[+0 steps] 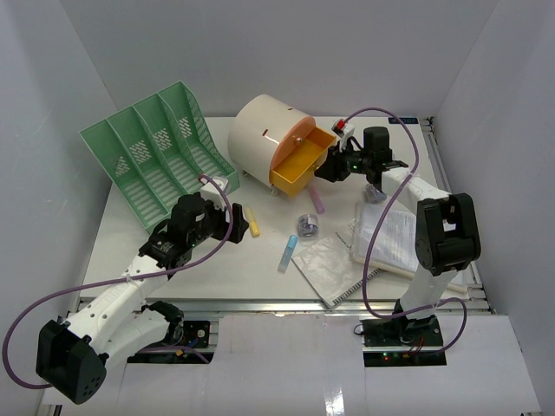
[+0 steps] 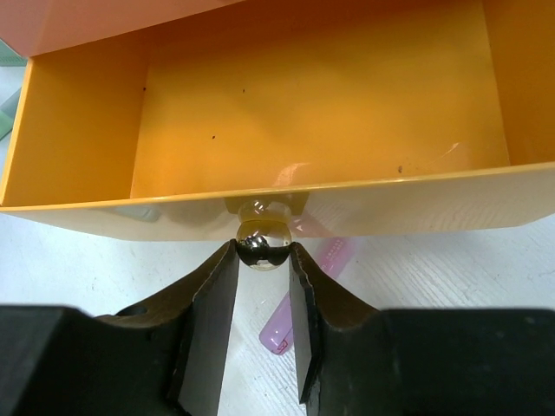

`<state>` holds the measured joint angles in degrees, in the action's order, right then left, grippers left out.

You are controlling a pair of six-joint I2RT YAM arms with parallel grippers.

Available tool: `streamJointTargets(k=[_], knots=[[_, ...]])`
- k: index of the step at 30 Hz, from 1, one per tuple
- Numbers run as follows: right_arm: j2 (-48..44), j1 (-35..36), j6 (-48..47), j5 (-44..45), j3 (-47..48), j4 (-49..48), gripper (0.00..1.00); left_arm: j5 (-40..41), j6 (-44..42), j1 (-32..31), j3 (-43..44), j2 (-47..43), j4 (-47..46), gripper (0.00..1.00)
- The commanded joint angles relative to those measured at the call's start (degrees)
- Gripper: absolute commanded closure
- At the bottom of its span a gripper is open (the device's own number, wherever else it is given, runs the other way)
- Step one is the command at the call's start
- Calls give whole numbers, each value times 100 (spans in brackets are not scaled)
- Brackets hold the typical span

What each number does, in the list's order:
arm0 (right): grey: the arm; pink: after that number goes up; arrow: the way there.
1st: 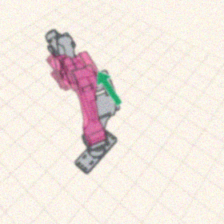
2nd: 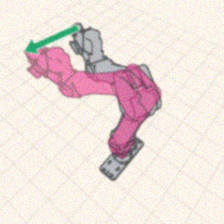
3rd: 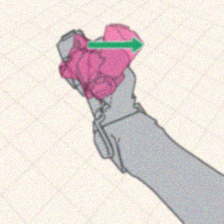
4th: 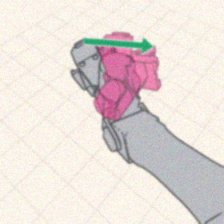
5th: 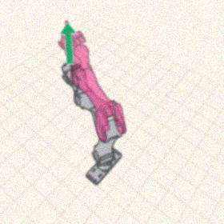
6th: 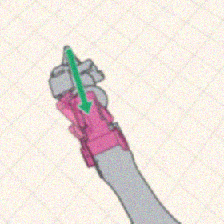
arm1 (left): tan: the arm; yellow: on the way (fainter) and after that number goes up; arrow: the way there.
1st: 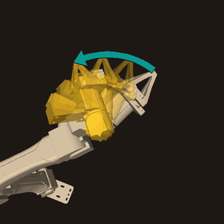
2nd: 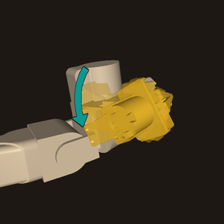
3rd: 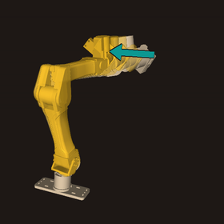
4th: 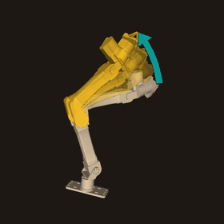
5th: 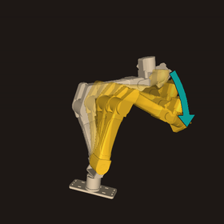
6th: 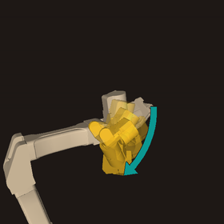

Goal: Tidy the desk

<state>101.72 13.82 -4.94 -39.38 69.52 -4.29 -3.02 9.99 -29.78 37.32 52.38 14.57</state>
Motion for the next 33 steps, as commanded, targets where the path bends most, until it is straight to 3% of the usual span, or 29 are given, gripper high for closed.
streamJointTargets(k=[1,6,13,14,16,17,19,22,28,33], knots=[[-348,-47,-106,3,-37,38,52,-147,20,-8,-5,-68,-62,6],[-556,-101,-443,-9,-58,380,31,-405,16,-5,-1,-49,-80,6],[-1031,-438,-1723,-788,-233,1711,23,-1815,-31,-1,-36,124,-315,5],[-1057,-442,-2350,-972,-237,2223,23,-1900,-14,-7,-37,142,-333,5],[-1035,-393,-3795,-1726,-196,3379,4,-2045,18,-2,-49,150,-390,2],[-1024,-352,-4949,-1840,-200,4147,9,-2069,28,-9,-49,142,-401,2],[-1083,-173,-5842,-1706,-358,4510,10,-2080,38,-8,-49,150,-414,2],[-1443,198,-6946,-1182,-815,4143,10,-2034,38,-3,-65,128,-411,2],[-1903,795,-6990,-421,-1773,2064,10,-1743,-2,-5,-85,4,-345,2],[-1481,1113,-6872,-62,-1450,1880,10,-1623,-24,-1,-85,-52,-314,2]])
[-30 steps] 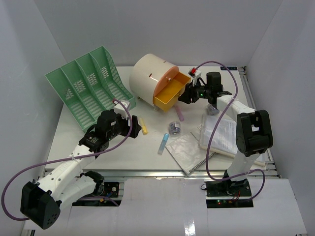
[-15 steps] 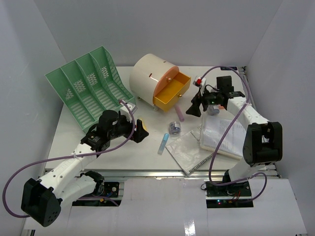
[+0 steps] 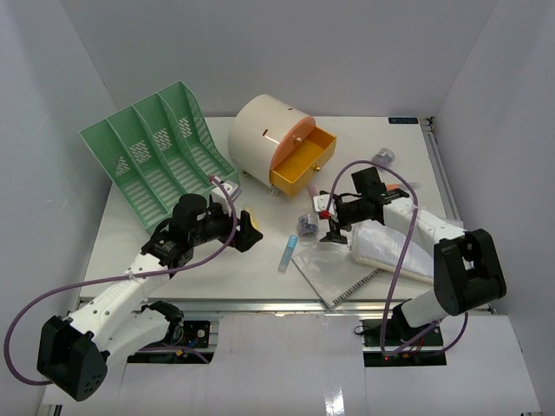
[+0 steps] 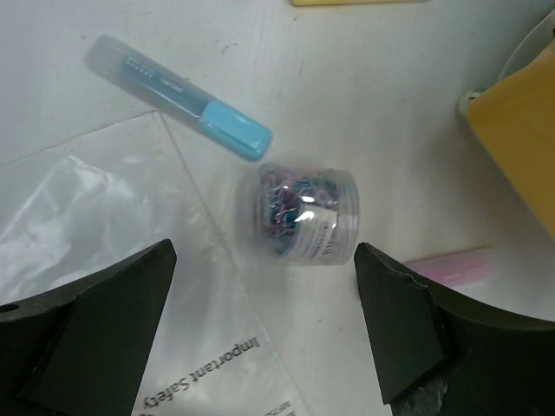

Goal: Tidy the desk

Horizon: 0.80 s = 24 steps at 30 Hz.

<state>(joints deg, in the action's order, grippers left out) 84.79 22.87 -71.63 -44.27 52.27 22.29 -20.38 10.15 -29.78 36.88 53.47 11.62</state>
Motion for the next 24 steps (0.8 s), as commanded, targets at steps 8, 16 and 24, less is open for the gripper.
streamJointTargets(k=[8,16,24], knots=[[660,455,-39,750,382,-912,8,175,-75,-2,-41,-250,7,2],[1122,450,120,868,630,-631,13,152,-75,-2,-41,-258,12,2],[1223,455,290,708,968,-178,70,157,-75,-8,-41,-265,14,2]])
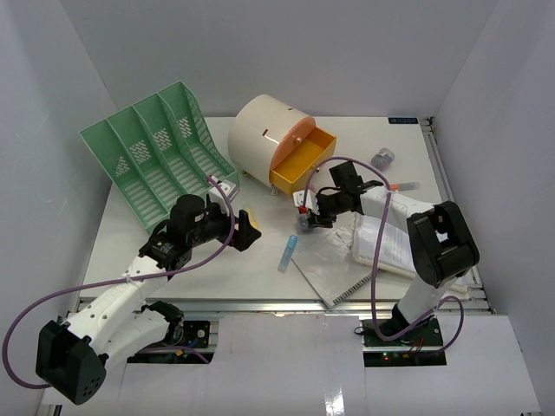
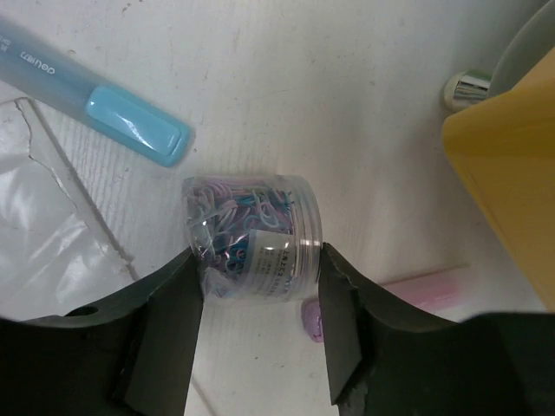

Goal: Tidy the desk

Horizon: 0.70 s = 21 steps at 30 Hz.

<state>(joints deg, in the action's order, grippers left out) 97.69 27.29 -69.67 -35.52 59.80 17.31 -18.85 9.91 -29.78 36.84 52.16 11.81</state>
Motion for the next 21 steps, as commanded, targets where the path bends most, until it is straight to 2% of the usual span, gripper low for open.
streamJointTargets(k=[1,5,10,13,17,19,21], knots=[[-134,13,92,-223,213,368,74,4,-51,-8,-37,-141,-4,2],[-487,5,130,-572,320,806,84,6,-51,-3,-37,-175,-4,2],[-1223,-39,690,-1484,921,1287,86,0,-51,-6,-37,-211,-8,2],[-1559,-148,1296,-1723,1374,1172,86,-2,-51,-1,-37,-215,-4,2],[-1593,-373,2277,-1309,1775,526,85,4,-51,-3,-29,-224,-4,2],[-1631,-516,3163,-400,1618,-612,85,15,-51,-10,-47,-239,3,2],[-1556,-588,3772,298,1540,-1244,85,22,-51,-8,-54,-261,-4,2]])
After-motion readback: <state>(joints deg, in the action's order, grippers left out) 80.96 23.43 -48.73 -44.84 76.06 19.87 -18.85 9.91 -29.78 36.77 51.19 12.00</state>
